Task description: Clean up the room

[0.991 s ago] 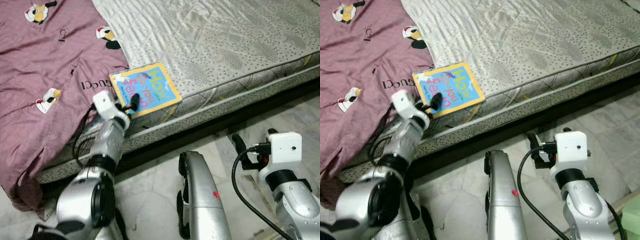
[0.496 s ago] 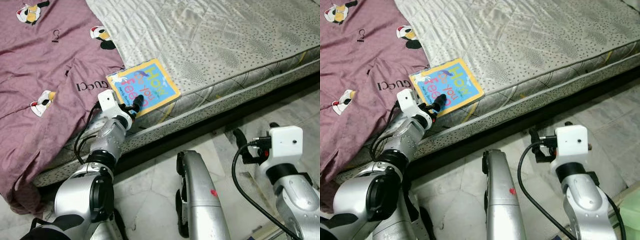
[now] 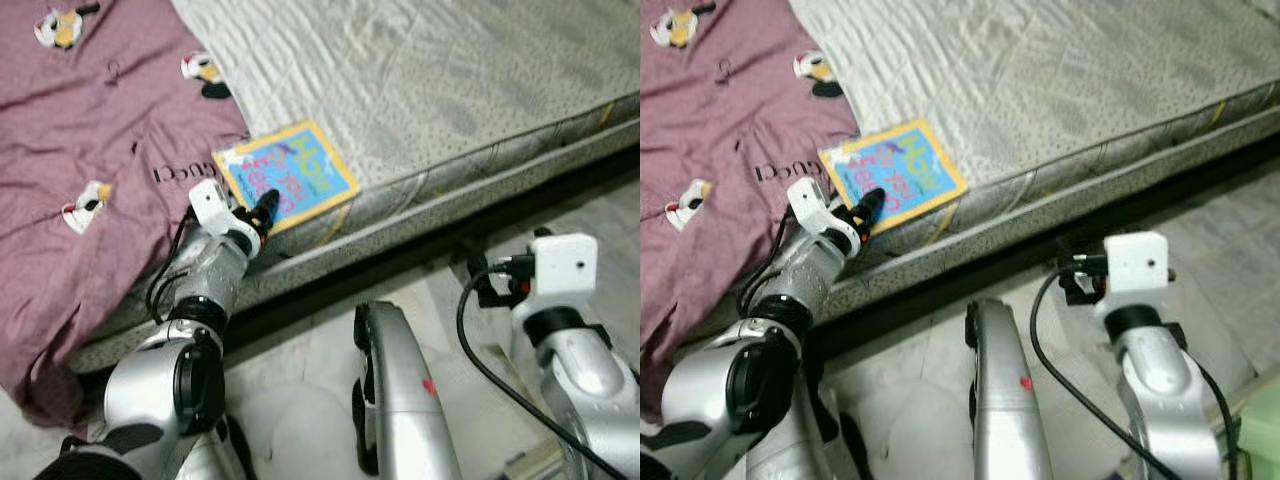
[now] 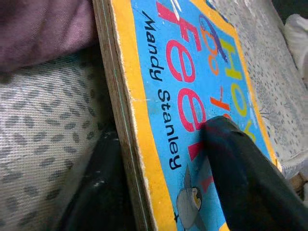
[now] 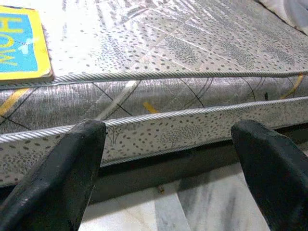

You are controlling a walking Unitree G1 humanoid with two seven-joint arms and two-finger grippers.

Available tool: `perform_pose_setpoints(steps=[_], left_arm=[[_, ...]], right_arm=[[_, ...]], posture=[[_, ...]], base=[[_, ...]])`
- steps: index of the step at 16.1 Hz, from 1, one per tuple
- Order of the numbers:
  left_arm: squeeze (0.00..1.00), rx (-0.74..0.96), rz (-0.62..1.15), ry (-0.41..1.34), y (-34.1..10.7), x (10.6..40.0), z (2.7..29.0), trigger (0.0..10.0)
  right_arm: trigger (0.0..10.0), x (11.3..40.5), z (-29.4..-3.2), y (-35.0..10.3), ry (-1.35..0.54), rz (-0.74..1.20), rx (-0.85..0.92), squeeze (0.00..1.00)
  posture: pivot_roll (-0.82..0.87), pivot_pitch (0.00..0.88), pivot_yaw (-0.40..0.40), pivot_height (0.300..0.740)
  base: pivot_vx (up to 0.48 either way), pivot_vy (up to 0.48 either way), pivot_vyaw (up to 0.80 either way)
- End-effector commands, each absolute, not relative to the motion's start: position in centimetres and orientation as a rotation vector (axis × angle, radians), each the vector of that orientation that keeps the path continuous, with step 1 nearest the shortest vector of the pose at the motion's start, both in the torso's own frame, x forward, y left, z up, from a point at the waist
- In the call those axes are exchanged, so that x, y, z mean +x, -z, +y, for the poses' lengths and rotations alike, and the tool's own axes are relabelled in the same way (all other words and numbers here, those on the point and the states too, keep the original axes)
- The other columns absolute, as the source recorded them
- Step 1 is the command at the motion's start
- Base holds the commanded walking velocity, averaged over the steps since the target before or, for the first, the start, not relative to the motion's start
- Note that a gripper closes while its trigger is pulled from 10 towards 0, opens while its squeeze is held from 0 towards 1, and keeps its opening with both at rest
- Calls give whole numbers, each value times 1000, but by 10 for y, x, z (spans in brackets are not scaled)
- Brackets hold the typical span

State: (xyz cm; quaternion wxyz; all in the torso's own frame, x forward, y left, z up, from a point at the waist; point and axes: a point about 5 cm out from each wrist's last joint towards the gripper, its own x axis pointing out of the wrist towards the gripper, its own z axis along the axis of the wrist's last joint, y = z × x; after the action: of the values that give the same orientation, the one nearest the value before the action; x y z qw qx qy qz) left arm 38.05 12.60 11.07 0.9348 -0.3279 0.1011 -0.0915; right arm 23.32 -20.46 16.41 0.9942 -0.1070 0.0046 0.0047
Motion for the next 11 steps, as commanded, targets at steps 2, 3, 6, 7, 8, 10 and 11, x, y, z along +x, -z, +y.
perform_pose_setpoints(steps=[2,3,6,7,8,10,11], left_arm=[[0,-677,249,164,-104,378,133,0],[0,-678,246,150,-105,379,137,0],[0,-709,212,104,-113,383,150,0],[0,-711,198,102,-116,385,154,0],[0,-694,191,116,-117,385,154,0],[0,-675,172,116,-119,385,159,0],[0,-659,140,117,-124,386,165,0]], right_arm=[[10000,240,-199,-158,-25,10,-206,0],[10000,243,-199,-158,-24,5,-205,0],[10000,247,-201,-156,-24,0,-204,0],[10000,252,-198,-151,-35,-1,-200,0],[10000,256,-193,-149,-50,-7,-191,0],[10000,264,-182,-149,-69,-28,-168,0],[10000,270,-175,-148,-81,-42,-154,0]], posture=[[-251,152,-2,493],[-242,144,2,493],[-209,130,3,493],[-176,111,1,493],[-165,101,2,493],[-139,76,5,493],[-122,58,8,493]], base=[[0,0,0],[0,0,0],[0,0,0],[0,0,0],[0,0,0],[0,0,0],[0,0,0]])
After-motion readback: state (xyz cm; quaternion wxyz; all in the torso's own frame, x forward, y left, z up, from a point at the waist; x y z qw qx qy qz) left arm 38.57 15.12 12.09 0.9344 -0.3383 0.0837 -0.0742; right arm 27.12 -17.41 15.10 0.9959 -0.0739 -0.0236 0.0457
